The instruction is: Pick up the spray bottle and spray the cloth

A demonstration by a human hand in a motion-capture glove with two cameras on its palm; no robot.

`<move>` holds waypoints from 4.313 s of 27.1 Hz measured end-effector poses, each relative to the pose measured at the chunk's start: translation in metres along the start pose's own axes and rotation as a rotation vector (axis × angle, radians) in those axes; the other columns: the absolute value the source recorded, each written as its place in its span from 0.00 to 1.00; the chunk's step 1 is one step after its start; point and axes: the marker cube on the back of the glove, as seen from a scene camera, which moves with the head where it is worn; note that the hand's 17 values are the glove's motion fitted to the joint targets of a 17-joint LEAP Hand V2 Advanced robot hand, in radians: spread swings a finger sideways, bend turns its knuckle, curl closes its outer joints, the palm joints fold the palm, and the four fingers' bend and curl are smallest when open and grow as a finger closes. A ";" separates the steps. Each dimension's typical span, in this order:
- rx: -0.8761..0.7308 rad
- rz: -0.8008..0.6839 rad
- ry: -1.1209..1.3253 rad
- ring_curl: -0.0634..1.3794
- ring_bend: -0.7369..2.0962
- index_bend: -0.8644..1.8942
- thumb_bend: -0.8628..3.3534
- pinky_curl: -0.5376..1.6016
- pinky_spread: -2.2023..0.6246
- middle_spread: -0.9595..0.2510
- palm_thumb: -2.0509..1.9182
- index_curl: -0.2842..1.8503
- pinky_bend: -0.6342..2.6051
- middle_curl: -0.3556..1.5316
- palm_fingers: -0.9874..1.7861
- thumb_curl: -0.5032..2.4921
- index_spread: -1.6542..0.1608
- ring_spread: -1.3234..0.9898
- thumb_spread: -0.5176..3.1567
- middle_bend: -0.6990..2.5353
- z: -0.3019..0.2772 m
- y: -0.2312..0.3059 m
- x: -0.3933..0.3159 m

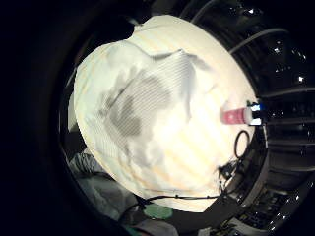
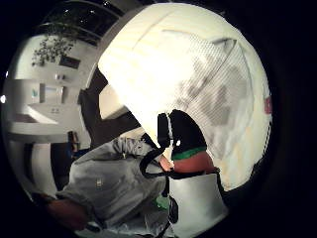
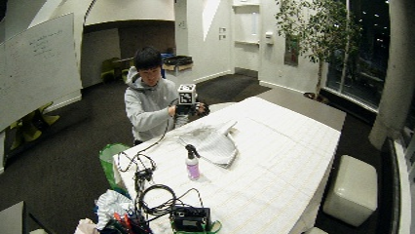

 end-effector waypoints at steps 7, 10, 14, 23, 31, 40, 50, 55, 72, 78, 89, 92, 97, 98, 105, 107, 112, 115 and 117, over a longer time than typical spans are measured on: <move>0.079 0.039 0.077 0.22 0.39 0.35 0.21 0.39 0.86 0.74 0.67 0.22 0.32 0.36 0.47 0.28 0.71 0.59 0.44 0.31 -0.049 0.033 0.037; 0.111 0.089 0.081 0.23 0.39 0.35 0.20 0.39 0.86 0.74 0.67 0.22 0.32 0.37 0.46 0.28 0.71 0.59 0.44 0.31 -0.057 0.047 0.053; 0.154 0.165 0.068 0.23 0.40 0.35 0.20 0.40 0.87 0.74 0.66 0.22 0.32 0.37 0.46 0.28 0.72 0.59 0.44 0.32 -0.058 0.059 0.081; 0.297 0.339 0.010 0.23 0.39 0.35 0.20 0.41 0.87 0.74 0.66 0.21 0.32 0.39 0.43 0.28 0.72 0.59 0.43 0.33 -0.045 0.070 0.148; 0.504 0.441 -0.075 0.22 0.37 0.35 0.20 0.41 0.88 0.76 0.66 0.21 0.34 0.39 0.41 0.29 0.73 0.60 0.42 0.34 -0.028 0.060 0.184; 0.628 0.509 -0.254 0.23 0.38 0.34 0.20 0.42 0.88 0.77 0.68 0.20 0.35 0.39 0.39 0.29 0.74 0.60 0.42 0.33 -0.002 0.041 0.221; 0.805 0.691 -0.435 0.24 0.40 0.34 0.20 0.42 0.88 0.78 0.69 0.19 0.36 0.39 0.39 0.30 0.74 0.60 0.41 0.34 0.031 0.012 0.279; 0.778 0.683 -0.551 0.25 0.41 0.34 0.20 0.42 0.88 0.78 0.69 0.19 0.37 0.39 0.39 0.30 0.74 0.60 0.41 0.34 0.060 0.001 0.292; 0.853 0.785 -0.898 0.24 0.41 0.44 0.20 0.39 0.87 0.77 0.70 0.25 0.32 0.38 0.56 0.30 0.77 0.59 0.41 0.33 0.092 -0.047 0.323; 0.907 0.795 -0.955 0.26 0.44 0.47 0.21 0.38 0.82 0.75 0.74 0.28 0.27 0.41 0.79 0.31 0.80 0.54 0.40 0.37 0.093 -0.057 0.329; 0.764 0.676 -0.751 0.33 0.47 0.48 0.20 0.42 0.73 0.72 0.76 0.33 0.31 0.43 0.86 0.36 0.84 0.52 0.27 0.38 0.079 -0.082 0.323; 0.657 0.609 -0.692 0.33 0.47 0.49 0.20 0.42 0.72 0.72 0.76 0.34 0.31 0.44 0.87 0.37 0.84 0.52 0.26 0.38 0.071 -0.094 0.312; 0.405 0.470 -0.630 0.34 0.48 0.50 0.20 0.43 0.72 0.72 0.76 0.35 0.31 0.44 0.86 0.38 0.84 0.52 0.23 0.39 0.042 -0.109 0.279; 0.356 0.442 -0.611 0.35 0.48 0.50 0.20 0.43 0.72 0.72 0.76 0.35 0.31 0.44 0.86 0.38 0.85 0.52 0.23 0.39 0.034 -0.111 0.270; 0.101 0.286 -0.383 0.35 0.48 0.50 0.20 0.44 0.72 0.72 0.76 0.36 0.31 0.45 0.86 0.39 0.85 0.52 0.21 0.40 -0.017 -0.120 0.203; 0.042 0.263 -0.309 0.35 0.48 0.50 0.20 0.44 0.72 0.72 0.76 0.37 0.32 0.45 0.86 0.39 0.85 0.52 0.21 0.40 -0.029 -0.122 0.183; -0.081 0.229 -0.158 0.36 0.49 0.50 0.20 0.44 0.72 0.72 0.76 0.37 0.32 0.45 0.86 0.40 0.85 0.52 0.20 0.40 -0.042 -0.125 0.146; -0.146 0.218 -0.117 0.36 0.49 0.50 0.20 0.44 0.72 0.72 0.76 0.37 0.32 0.45 0.86 0.40 0.85 0.52 0.20 0.40 -0.029 -0.125 0.134; -0.194 0.215 -0.093 0.36 0.49 0.50 0.20 0.44 0.72 0.72 0.76 0.37 0.32 0.45 0.86 0.40 0.85 0.52 0.20 0.40 -0.014 -0.125 0.127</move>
